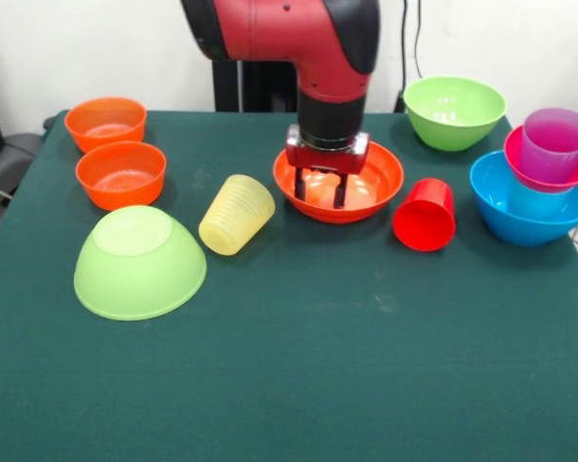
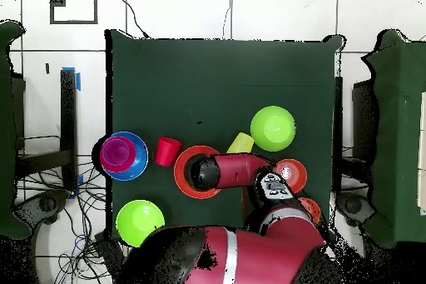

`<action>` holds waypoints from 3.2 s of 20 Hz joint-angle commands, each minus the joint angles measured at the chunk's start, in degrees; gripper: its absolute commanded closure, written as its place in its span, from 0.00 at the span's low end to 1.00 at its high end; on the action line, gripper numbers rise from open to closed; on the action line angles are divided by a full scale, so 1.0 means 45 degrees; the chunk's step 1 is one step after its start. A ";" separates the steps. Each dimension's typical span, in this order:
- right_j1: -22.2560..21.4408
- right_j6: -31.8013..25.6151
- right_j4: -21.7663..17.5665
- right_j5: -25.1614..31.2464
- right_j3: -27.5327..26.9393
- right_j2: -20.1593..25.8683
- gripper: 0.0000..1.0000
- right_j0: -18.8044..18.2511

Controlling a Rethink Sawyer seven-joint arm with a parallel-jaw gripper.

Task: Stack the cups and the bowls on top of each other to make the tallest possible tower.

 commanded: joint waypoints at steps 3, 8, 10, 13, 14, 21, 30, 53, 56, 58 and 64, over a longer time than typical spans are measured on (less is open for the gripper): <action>0.2267 -0.2313 -0.3240 -0.0297 -0.0693 0.0200 0.00 -0.1477; 0.2182 -0.2390 -0.3977 -0.0018 -0.0801 0.0573 0.00 -0.1891; 0.2124 -0.2325 -0.4356 -0.0045 -0.0918 0.0583 0.00 -0.1877; 0.2012 -0.2266 -0.4807 0.0003 -0.1012 0.0653 0.00 -0.1913; 0.2000 -0.2241 -0.4911 0.0066 -0.1052 0.0690 0.00 -0.1919; 0.1911 -0.2319 -0.5539 0.0388 -0.1374 0.1014 0.00 -0.2086; 0.3127 -0.3769 -0.6239 0.0908 -0.2774 0.2411 0.00 -0.3861; 0.3126 -0.3861 -0.8309 0.2405 -0.3293 0.3990 0.00 -0.5358; 0.3108 -0.3783 -0.8469 0.2548 -0.3363 0.4060 0.00 -0.5354; 0.3074 -0.3722 -0.8639 0.2575 -0.3364 0.4087 0.00 -0.5330; 0.2534 -0.2321 -0.9869 0.2260 -0.3360 0.3348 0.00 -0.4384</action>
